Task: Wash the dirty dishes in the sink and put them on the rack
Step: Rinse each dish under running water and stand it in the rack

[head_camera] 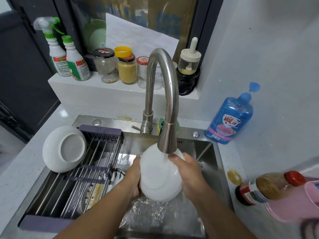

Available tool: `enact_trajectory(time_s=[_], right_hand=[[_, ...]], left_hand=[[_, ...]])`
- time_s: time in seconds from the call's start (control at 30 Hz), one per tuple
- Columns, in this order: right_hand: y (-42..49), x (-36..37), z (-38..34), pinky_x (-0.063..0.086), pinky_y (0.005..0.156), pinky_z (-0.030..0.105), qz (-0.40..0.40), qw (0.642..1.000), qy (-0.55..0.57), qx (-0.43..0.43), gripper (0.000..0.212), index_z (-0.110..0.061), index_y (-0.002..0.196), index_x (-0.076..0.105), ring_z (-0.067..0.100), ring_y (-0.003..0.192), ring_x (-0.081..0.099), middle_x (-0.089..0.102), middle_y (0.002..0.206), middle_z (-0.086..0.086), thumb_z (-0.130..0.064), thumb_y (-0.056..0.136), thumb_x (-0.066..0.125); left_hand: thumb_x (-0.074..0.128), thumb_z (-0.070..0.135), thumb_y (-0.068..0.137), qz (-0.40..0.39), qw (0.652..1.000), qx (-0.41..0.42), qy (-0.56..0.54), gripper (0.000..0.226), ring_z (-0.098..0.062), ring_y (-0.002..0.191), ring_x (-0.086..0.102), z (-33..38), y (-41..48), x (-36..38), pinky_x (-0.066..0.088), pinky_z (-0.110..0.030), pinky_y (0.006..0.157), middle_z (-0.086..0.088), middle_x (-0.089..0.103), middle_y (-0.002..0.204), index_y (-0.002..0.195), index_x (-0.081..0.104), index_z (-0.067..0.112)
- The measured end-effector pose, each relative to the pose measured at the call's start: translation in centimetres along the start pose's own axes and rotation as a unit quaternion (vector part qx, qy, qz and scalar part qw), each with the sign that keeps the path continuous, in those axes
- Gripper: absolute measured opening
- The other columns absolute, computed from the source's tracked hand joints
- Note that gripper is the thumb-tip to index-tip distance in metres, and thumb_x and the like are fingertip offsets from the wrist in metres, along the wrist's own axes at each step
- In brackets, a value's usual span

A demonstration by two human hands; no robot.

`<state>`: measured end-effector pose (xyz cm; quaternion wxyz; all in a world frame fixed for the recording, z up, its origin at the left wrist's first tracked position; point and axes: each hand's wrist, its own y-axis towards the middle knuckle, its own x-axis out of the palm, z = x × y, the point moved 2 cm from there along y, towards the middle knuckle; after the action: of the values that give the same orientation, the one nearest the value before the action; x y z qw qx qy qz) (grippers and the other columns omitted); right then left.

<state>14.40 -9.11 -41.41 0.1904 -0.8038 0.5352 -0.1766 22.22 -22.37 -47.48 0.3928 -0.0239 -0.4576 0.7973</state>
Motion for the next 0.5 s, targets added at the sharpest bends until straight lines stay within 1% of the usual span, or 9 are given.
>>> enact_trajectory(time_s=[0.07, 0.1, 0.13, 0.2, 0.27, 0.3, 0.37, 0.43, 0.5], right_hand=[[0.8, -0.4, 0.3, 0.059, 0.072, 0.044, 0.045, 0.997, 0.051, 0.026, 0.020, -0.009, 0.098, 0.069, 0.030, 0.080, 0.074, 0.077, 0.090, 0.013, -0.022, 0.086, 0.079], [1.3, -0.5, 0.9, 0.059, 0.077, 0.048, 0.068, 0.994, 0.074, 0.047, 0.024, -0.009, 0.100, 0.069, 0.033, 0.085, 0.074, 0.077, 0.094, 0.015, -0.024, 0.085, 0.080], [1.8, -0.4, 1.8, 0.058, 0.082, 0.052, 0.090, 0.989, 0.099, 0.070, 0.029, -0.009, 0.102, 0.069, 0.036, 0.090, 0.074, 0.077, 0.097, 0.016, -0.027, 0.082, 0.082], [2.3, 0.0, 3.6, 0.058, 0.085, 0.058, 0.122, 0.975, 0.151, 0.110, 0.054, -0.012, 0.110, 0.071, 0.039, 0.093, 0.074, 0.077, 0.101, 0.013, -0.039, 0.066, 0.088], [3.5, 0.0, 6.2, 0.057, 0.084, 0.063, 0.144, 0.960, 0.200, 0.130, 0.079, -0.015, 0.111, 0.073, 0.039, 0.092, 0.074, 0.077, 0.103, 0.012, -0.049, 0.042, 0.089], [4.0, 0.1, 7.2, 0.057, 0.084, 0.064, 0.140, 0.957, 0.209, 0.143, 0.082, -0.016, 0.110, 0.073, 0.040, 0.092, 0.074, 0.077, 0.104, 0.012, -0.052, 0.038, 0.089], [4.0, 0.7, 7.9, 0.059, 0.084, 0.057, 0.155, 0.955, 0.192, 0.162, 0.070, -0.013, 0.107, 0.071, 0.038, 0.091, 0.072, 0.075, 0.101, 0.012, -0.052, 0.052, 0.090], [3.6, 1.4, 7.5, 0.060, 0.079, 0.045, 0.199, 0.961, 0.126, 0.146, 0.052, -0.009, 0.109, 0.066, 0.035, 0.090, 0.069, 0.071, 0.102, 0.013, -0.047, 0.077, 0.081], [3.3, 2.3, 7.2, 0.055, 0.080, 0.040, 0.240, 0.962, 0.057, 0.115, 0.052, -0.006, 0.131, 0.057, 0.038, 0.102, 0.065, 0.066, 0.121, 0.019, -0.042, 0.095, 0.064]], left_hand=[[0.060, 0.062, 0.091, -0.003, 0.996, -0.021, -0.084, 0.056, -0.035, 0.096, 0.073, -1.2, 0.2, -0.2, 0.059, -0.052, 0.085, -0.010, 0.076, 0.110, 0.112, 0.070, 0.012], [0.058, 0.064, 0.092, -0.012, 0.990, -0.030, -0.136, 0.061, -0.039, 0.110, 0.069, -1.9, 0.3, -0.2, 0.054, -0.059, 0.095, -0.012, 0.073, 0.121, 0.124, 0.067, 0.013], [0.053, 0.065, 0.095, -0.024, 0.981, -0.039, -0.189, 0.064, -0.041, 0.119, 0.064, -2.4, 0.3, 0.0, 0.050, -0.062, 0.099, -0.014, 0.070, 0.128, 0.133, 0.064, 0.015], [0.048, 0.062, 0.098, -0.065, 0.956, -0.048, -0.284, 0.064, -0.044, 0.120, 0.062, -3.0, -0.4, 0.2, 0.049, -0.065, 0.100, -0.021, 0.068, 0.129, 0.135, 0.061, 0.012], [0.053, 0.046, 0.100, -0.086, 0.938, -0.043, -0.332, 0.051, -0.045, 0.111, 0.066, -3.1, -1.5, 0.2, 0.050, -0.070, 0.090, -0.026, 0.070, 0.121, 0.127, 0.062, 0.003], [0.056, 0.038, 0.100, -0.092, 0.939, -0.042, -0.330, 0.046, -0.045, 0.113, 0.065, -3.1, -1.9, 0.2, 0.048, -0.073, 0.085, -0.027, 0.069, 0.121, 0.126, 0.061, 0.000], [0.059, 0.029, 0.099, -0.086, 0.942, -0.041, -0.323, 0.043, -0.046, 0.120, 0.060, -3.2, -2.3, 0.0, 0.046, -0.076, 0.087, -0.028, 0.068, 0.124, 0.129, 0.058, -0.002], [0.063, 0.027, 0.098, -0.052, 0.944, -0.023, -0.326, 0.045, -0.046, 0.120, 0.061, -3.3, -2.2, 0.1, 0.044, -0.071, 0.100, -0.028, 0.068, 0.122, 0.132, 0.055, -0.001], [0.065, 0.028, 0.095, -0.013, 0.945, 0.005, -0.327, 0.052, -0.045, 0.117, 0.064, -3.6, -2.2, 0.7, 0.044, -0.068, 0.104, -0.028, 0.069, 0.121, 0.138, 0.052, 0.001]])
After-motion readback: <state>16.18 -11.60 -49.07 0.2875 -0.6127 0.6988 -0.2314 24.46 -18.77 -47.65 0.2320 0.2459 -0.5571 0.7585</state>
